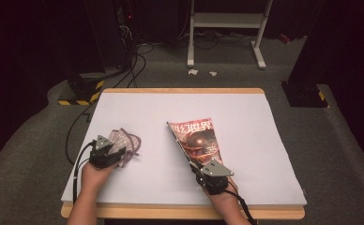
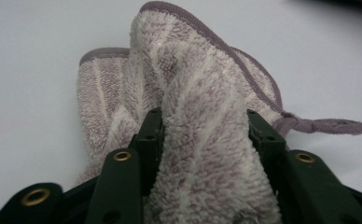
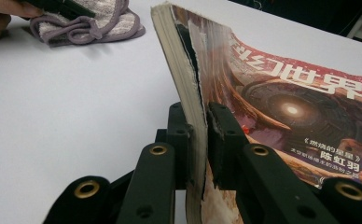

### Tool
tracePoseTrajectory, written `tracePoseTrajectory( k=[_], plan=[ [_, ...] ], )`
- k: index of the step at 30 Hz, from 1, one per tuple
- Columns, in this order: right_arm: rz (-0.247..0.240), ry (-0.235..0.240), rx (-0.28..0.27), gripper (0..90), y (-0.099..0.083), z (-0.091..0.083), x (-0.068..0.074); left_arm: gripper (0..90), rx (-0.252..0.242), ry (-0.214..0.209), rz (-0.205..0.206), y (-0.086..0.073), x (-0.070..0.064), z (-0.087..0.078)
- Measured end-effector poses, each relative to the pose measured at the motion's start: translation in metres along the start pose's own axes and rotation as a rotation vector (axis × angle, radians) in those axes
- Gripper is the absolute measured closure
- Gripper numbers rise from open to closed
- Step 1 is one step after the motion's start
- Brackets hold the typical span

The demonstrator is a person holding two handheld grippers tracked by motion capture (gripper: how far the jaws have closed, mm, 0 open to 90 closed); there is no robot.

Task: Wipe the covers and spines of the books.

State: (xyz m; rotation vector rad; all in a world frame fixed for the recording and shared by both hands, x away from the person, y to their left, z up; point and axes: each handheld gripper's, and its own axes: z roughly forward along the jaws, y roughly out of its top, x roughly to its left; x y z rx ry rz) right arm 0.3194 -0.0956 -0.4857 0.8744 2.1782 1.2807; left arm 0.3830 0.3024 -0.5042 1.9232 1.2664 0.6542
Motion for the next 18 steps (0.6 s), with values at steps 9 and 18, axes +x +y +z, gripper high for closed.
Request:
tracePoseTrajectory(
  k=[9,18],
  plan=[
    [0.002,-0.004,0.003,81.1,0.0,0.0,0.0,64.6,-0.074,-0.003,-0.017,0.002,0.002,-0.008],
    [0.011,0.003,0.001,81.1,-0.001,0.0,0.0,65.1,-0.159,-0.061,-0.065,0.005,0.001,-0.019]
  ],
)
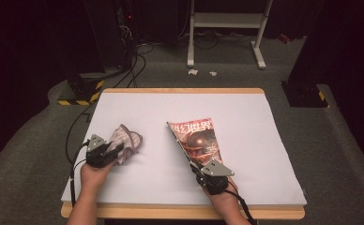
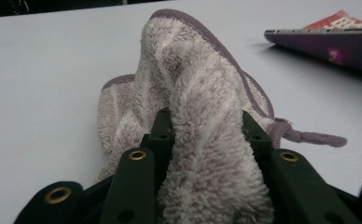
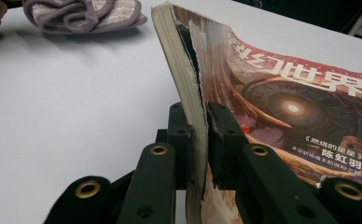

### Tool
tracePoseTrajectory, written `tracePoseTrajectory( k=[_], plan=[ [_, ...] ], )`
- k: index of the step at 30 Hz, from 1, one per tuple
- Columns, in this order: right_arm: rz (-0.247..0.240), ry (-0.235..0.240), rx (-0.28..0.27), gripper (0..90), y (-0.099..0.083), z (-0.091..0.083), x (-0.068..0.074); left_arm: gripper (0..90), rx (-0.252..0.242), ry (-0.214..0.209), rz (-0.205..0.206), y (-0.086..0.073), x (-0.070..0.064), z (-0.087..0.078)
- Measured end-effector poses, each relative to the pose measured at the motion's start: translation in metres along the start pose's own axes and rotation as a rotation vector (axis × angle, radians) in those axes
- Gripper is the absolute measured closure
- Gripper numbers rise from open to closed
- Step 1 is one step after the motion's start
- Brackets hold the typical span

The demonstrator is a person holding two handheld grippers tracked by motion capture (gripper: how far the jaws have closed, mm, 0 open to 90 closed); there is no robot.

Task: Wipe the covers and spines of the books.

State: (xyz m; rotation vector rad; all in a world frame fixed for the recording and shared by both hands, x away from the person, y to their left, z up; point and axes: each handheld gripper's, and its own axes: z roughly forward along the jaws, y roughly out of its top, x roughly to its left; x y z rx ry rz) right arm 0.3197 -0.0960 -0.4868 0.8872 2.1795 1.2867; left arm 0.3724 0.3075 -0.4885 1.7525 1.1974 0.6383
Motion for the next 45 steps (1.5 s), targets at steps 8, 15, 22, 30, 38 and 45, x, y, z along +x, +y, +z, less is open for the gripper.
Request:
tracePoseTrajectory(
  k=[8,15,22,30,38,45],
  plan=[
    [0.003,0.01,0.003,81.4,-0.001,0.001,0.0,65.1,-0.078,-0.039,-0.021,0.007,-0.006,-0.012],
    [0.007,0.014,0.004,81.8,0.0,0.003,0.001,65.1,-0.16,-0.098,-0.043,0.017,-0.014,-0.025],
    [0.013,0.034,0.002,82.0,0.0,0.003,0.002,65.0,-0.177,-0.143,-0.013,0.024,-0.034,-0.026],
    [0.005,0.056,0.001,82.1,0.001,0.005,0.007,64.7,-0.152,-0.166,0.053,0.026,-0.059,-0.019],
    [-0.005,0.085,-0.001,82.1,0.003,0.005,0.013,64.7,-0.152,-0.201,0.094,0.028,-0.08,-0.019],
    [-0.024,0.105,-0.002,82.1,0.004,0.006,0.019,64.7,-0.158,-0.211,0.105,0.029,-0.087,-0.018]
  ],
)
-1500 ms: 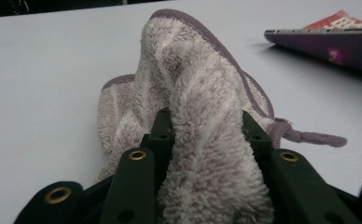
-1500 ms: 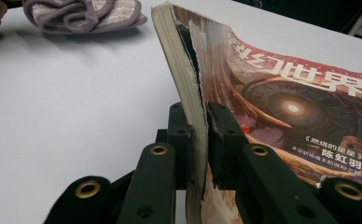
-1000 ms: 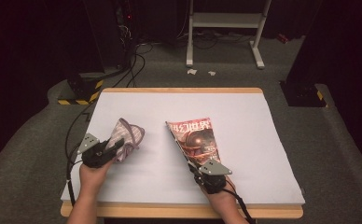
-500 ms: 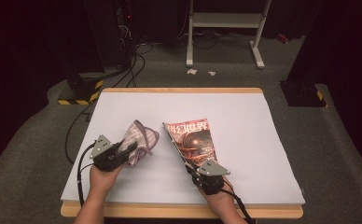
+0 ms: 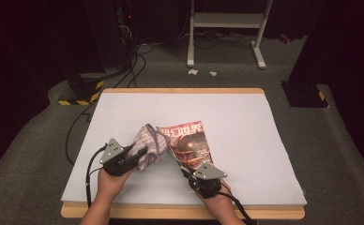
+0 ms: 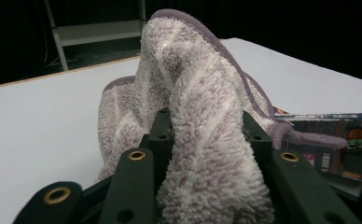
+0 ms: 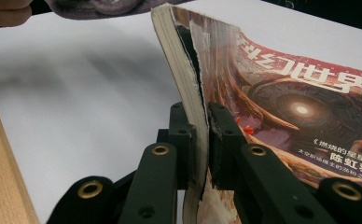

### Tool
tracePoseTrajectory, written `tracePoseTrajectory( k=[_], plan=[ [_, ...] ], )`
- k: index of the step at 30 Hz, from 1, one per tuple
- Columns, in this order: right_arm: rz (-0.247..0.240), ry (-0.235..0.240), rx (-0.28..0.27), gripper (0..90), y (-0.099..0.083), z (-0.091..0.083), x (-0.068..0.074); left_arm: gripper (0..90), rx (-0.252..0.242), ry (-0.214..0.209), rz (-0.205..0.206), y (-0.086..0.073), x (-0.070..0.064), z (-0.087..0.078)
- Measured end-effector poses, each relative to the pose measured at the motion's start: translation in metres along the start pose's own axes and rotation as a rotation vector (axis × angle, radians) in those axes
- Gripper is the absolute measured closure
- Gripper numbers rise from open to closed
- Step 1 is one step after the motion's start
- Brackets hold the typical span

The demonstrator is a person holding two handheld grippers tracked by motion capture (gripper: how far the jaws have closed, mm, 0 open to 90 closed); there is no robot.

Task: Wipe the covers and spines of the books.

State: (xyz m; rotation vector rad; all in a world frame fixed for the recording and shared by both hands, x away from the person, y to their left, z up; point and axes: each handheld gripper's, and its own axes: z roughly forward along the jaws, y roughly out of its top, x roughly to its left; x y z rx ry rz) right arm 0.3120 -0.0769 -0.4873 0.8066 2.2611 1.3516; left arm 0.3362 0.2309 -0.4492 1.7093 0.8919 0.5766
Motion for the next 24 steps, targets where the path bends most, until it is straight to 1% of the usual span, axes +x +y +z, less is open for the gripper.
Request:
tracePoseTrajectory(
  k=[6,8,11,14,15,16,18,21,24],
  plan=[
    [-0.003,-0.004,0.002,82.1,0.0,0.001,0.001,64.7,-0.018,-0.017,-0.008,0.002,-0.004,-0.001],
    [-0.002,-0.003,0.002,82.1,0.0,0.001,0.001,64.7,-0.023,-0.021,-0.003,0.003,-0.006,-0.002],
    [-0.003,-0.005,0.002,82.1,0.0,0.001,0.001,64.7,-0.028,-0.03,0.011,0.006,-0.012,-0.001],
    [-0.004,0.0,0.002,82.1,0.0,0.001,0.0,64.7,-0.032,-0.051,0.016,0.008,-0.02,0.001],
    [-0.001,0.002,-0.001,82.1,0.0,0.001,-0.001,64.7,-0.032,-0.056,0.021,0.008,-0.022,0.002],
    [0.002,0.002,-0.002,82.1,0.0,0.0,-0.001,64.7,-0.025,-0.071,0.033,0.008,-0.026,0.003],
    [0.003,0.004,-0.005,82.1,0.0,0.0,-0.001,64.7,-0.02,-0.079,0.045,0.008,-0.03,0.005],
    [0.002,0.007,-0.003,82.1,0.0,0.0,-0.002,64.7,-0.026,-0.097,0.033,0.009,-0.034,0.005],
    [0.005,0.008,-0.003,82.0,0.0,0.0,-0.002,64.7,-0.032,-0.114,0.042,0.013,-0.041,0.006]
  ],
)
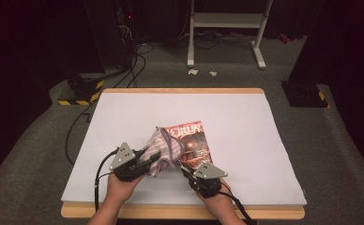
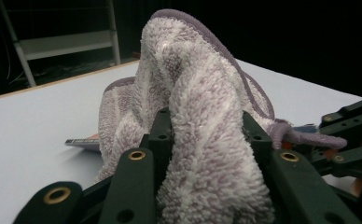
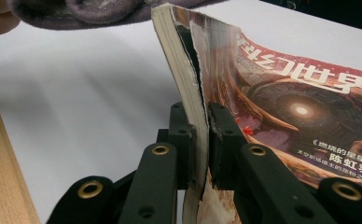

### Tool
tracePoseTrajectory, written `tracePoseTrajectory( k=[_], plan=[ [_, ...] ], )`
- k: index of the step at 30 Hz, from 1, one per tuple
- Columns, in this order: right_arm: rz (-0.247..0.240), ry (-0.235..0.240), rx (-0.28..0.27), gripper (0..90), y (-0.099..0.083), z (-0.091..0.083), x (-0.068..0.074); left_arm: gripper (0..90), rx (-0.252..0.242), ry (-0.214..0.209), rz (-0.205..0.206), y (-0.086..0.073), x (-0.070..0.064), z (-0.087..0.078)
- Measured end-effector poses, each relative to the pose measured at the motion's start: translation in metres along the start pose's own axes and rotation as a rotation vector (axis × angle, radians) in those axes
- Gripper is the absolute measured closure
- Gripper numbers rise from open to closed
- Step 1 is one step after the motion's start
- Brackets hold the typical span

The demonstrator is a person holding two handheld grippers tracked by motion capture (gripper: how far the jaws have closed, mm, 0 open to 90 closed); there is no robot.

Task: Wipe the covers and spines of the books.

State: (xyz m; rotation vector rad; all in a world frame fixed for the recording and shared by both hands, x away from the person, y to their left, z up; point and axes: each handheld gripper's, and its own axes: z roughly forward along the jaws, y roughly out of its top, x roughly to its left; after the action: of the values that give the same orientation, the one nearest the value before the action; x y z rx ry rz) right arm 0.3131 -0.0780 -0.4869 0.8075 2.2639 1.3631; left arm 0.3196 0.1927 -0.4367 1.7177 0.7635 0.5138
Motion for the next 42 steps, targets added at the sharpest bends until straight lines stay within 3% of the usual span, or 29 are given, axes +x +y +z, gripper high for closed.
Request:
tracePoseTrajectory(
  k=[3,6,23,27,36,42],
  plan=[
    [-0.005,0.001,0.0,82.1,0.0,0.0,0.001,64.7,-0.004,-0.01,0.013,0.002,-0.006,0.004],
    [0.001,0.006,-0.001,82.1,-0.001,0.0,-0.001,64.7,-0.006,-0.015,-0.019,0.0,-0.006,0.009],
    [0.007,0.003,0.002,82.1,0.0,0.0,0.0,64.4,0.022,-0.02,-0.008,-0.005,-0.011,0.024],
    [0.007,0.002,0.005,82.0,0.0,0.0,0.001,64.3,0.038,-0.039,-0.034,-0.006,-0.009,0.028],
    [0.008,0.003,0.002,82.0,-0.001,0.0,0.0,64.3,0.022,-0.039,-0.01,0.0,-0.013,0.025],
    [0.02,0.005,0.002,82.2,-0.001,0.0,-0.001,64.3,0.037,-0.038,-0.012,-0.001,-0.009,0.034]
  ],
)
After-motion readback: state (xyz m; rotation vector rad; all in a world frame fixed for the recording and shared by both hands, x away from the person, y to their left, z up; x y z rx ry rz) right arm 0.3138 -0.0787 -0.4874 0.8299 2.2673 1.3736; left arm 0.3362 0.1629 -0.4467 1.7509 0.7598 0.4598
